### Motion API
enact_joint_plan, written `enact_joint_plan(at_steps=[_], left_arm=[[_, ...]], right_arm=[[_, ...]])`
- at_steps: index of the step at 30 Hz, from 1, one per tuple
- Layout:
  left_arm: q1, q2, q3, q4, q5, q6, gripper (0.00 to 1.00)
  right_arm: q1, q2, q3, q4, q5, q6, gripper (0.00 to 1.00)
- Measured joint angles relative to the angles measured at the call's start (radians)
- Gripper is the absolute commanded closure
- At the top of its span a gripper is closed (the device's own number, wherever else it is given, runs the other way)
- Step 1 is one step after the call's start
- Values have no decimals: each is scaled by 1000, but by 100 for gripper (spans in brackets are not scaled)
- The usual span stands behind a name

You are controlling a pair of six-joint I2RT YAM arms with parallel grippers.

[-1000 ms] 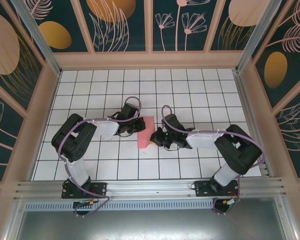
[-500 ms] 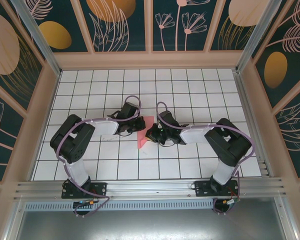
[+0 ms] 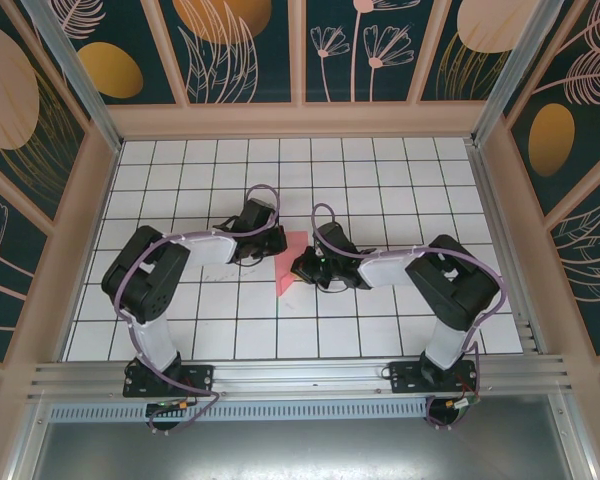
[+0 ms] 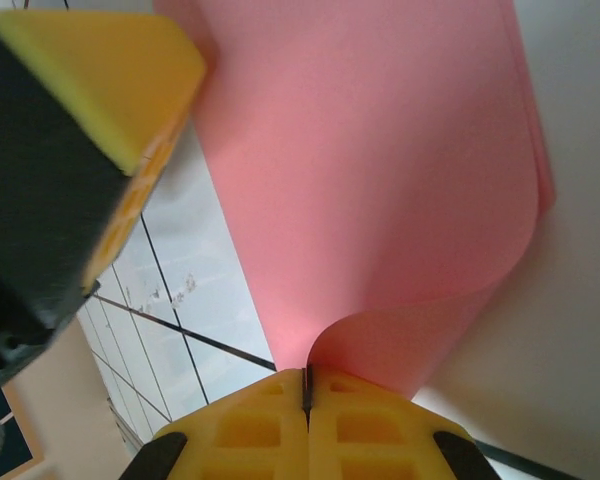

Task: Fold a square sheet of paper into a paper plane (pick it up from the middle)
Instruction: Third fold the triangle at the center of the table.

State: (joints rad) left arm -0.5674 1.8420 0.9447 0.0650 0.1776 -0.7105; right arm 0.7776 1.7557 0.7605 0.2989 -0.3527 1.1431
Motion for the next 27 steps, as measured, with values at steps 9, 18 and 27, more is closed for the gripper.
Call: enact_joint_plan(at_steps=[9,18,27], left_arm=[[0,16,6,-3,-8,1,98],[0,16,7,-3,-7,3,98],[0,16,7,-3,-7,3,99]], right_arm=[[0,28,2,17,9,15,100],[0,46,10,43,11,15,100],[0,63,26,54,7,15,100]])
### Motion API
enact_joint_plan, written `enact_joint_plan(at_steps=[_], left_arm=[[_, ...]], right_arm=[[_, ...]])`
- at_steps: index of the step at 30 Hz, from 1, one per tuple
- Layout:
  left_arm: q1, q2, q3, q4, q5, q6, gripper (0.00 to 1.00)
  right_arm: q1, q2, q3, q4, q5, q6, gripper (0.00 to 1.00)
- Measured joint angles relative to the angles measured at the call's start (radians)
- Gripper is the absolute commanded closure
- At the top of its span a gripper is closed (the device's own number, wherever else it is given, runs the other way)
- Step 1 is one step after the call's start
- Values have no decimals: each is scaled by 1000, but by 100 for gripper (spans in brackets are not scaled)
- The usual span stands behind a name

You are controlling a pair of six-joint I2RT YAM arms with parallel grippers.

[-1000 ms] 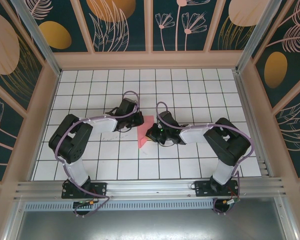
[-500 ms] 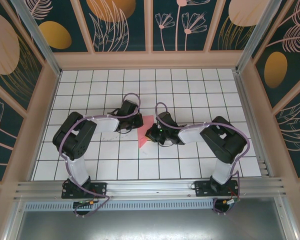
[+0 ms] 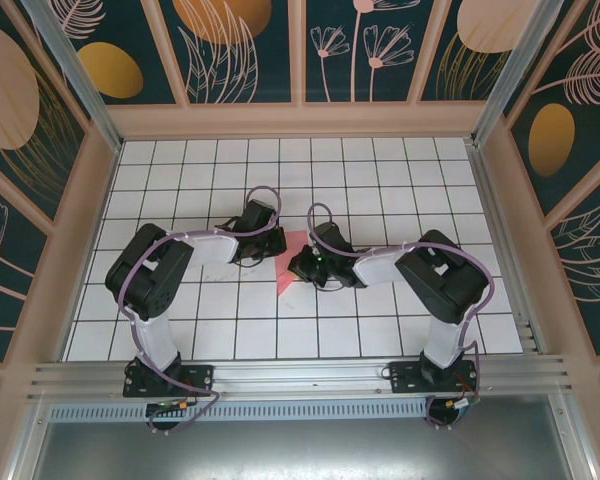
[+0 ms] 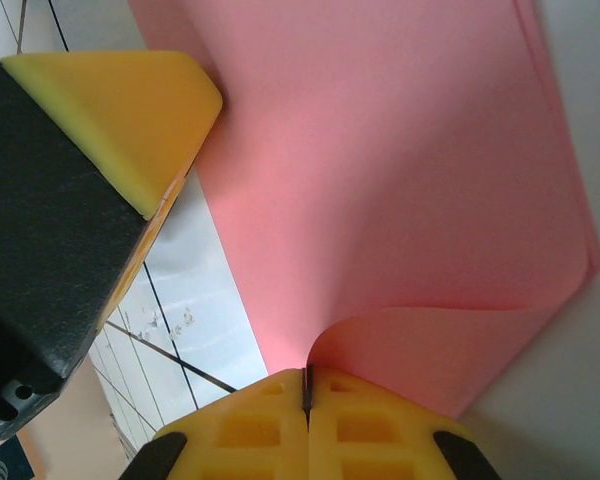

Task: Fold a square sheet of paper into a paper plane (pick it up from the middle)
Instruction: Third fold the triangle at the center of the table.

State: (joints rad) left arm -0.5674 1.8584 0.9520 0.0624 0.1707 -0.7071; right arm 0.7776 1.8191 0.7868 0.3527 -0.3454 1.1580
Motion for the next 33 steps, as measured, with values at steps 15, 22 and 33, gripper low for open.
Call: enact_joint_plan(at_steps=[15,22,33], left_arm=[[0,0,0,0,1,0,99],[0,0,0,1,3,0,99],[0,0,0,1,3,0,99]], right_arm=[[0,21,11,3,-2,-8,99],[0,36,24,0,-10,-31,99],[0,41,31,-1,-21,-72,99]])
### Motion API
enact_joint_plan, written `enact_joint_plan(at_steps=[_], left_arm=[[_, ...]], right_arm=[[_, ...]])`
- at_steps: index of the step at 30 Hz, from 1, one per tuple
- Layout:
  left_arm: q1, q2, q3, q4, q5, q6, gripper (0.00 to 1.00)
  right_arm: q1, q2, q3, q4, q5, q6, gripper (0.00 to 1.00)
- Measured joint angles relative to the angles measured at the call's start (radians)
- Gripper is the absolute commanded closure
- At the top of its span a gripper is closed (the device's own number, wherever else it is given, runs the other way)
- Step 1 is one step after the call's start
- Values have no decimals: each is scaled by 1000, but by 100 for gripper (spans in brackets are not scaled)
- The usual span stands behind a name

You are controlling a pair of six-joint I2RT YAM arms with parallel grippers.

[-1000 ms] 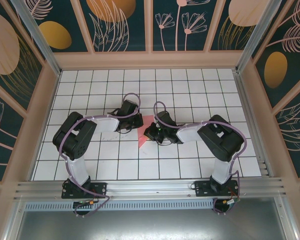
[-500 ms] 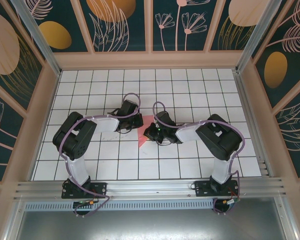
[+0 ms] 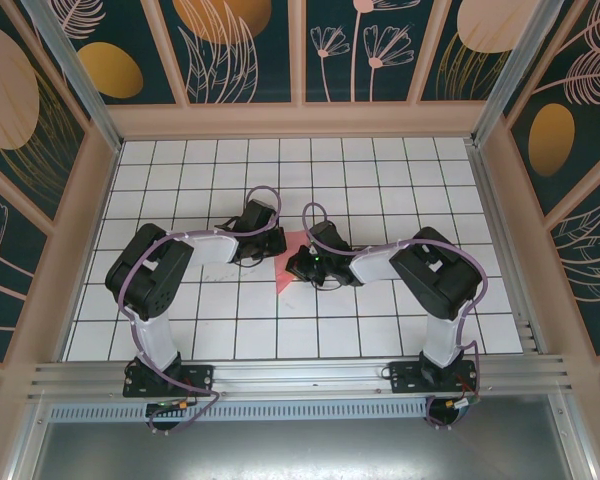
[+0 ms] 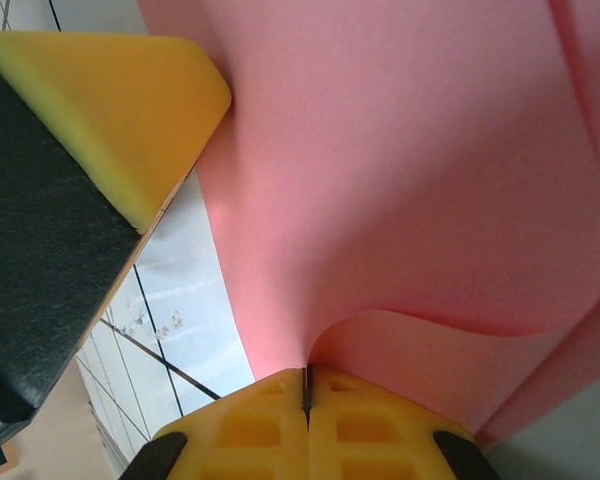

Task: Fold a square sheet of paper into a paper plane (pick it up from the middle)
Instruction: Third fold the triangle at the center of the table.

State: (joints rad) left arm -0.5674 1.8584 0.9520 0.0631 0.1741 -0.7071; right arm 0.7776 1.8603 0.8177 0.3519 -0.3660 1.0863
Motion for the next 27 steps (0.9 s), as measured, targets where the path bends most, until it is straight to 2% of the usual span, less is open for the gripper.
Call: enact_joint_plan(at_steps=[22,27], left_arm=[[0,1,-2,4,1,0,99],[2,-2,-2,3,0,0,91]], right_arm=[[-4,28,29,-3,-11,-34,99],[-6,31,32,-4,-18,-34,90]])
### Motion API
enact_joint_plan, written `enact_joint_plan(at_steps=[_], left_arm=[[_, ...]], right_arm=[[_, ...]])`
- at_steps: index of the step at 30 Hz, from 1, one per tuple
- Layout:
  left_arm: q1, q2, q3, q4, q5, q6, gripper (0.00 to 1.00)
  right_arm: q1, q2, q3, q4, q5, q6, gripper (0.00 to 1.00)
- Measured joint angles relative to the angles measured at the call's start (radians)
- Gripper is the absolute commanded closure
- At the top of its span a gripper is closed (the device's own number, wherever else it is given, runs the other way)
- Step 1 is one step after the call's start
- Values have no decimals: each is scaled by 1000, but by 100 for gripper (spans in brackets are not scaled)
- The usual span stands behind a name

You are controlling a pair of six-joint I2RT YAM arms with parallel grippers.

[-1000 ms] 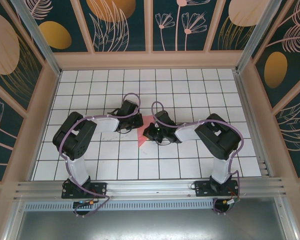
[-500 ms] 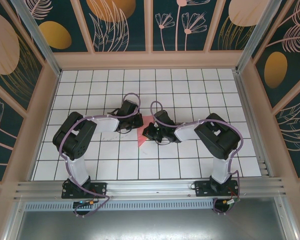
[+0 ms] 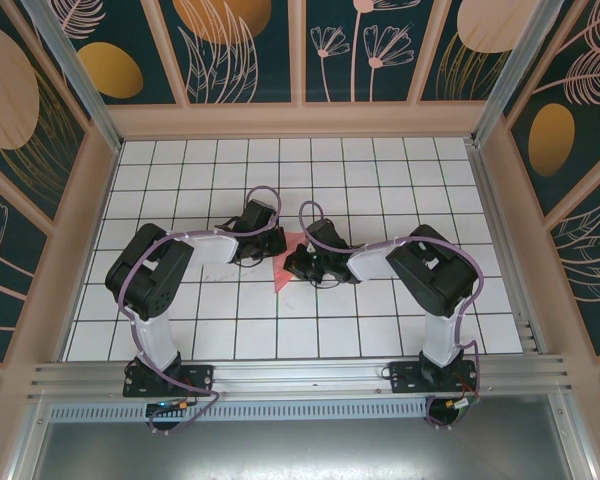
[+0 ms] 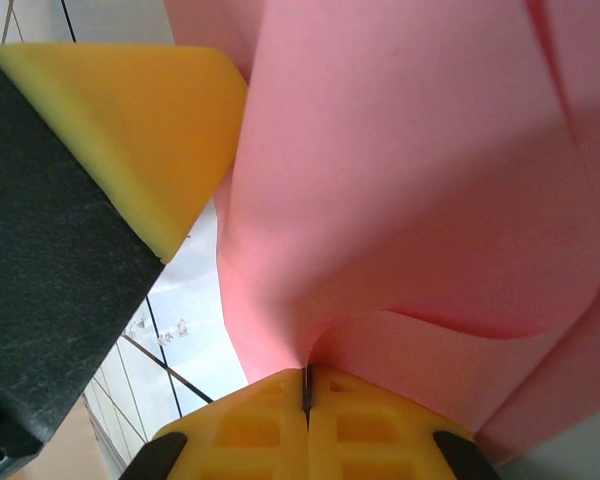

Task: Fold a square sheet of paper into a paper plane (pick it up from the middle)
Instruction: Third fold the triangle at the center of the table.

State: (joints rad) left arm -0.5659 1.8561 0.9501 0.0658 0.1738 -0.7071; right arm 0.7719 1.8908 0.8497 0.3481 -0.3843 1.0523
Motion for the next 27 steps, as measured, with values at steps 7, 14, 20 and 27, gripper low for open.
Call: enact_joint_plan(at_steps=[7,14,20,27], left_arm=[[69,-84,-9,-45,-16,3,75],[159,-189,-13,-70,-55,16,70],[159,-234,-81,-55,12,19,71],[159,-270,-183,15,151,11,75]], right_arm=[[0,1,14,5,-14,1,71],[0,-4,19,14,-26,1,61],[0,-19,16,0,-5,-1,61],[0,-50,2,-14,5,-7,61]])
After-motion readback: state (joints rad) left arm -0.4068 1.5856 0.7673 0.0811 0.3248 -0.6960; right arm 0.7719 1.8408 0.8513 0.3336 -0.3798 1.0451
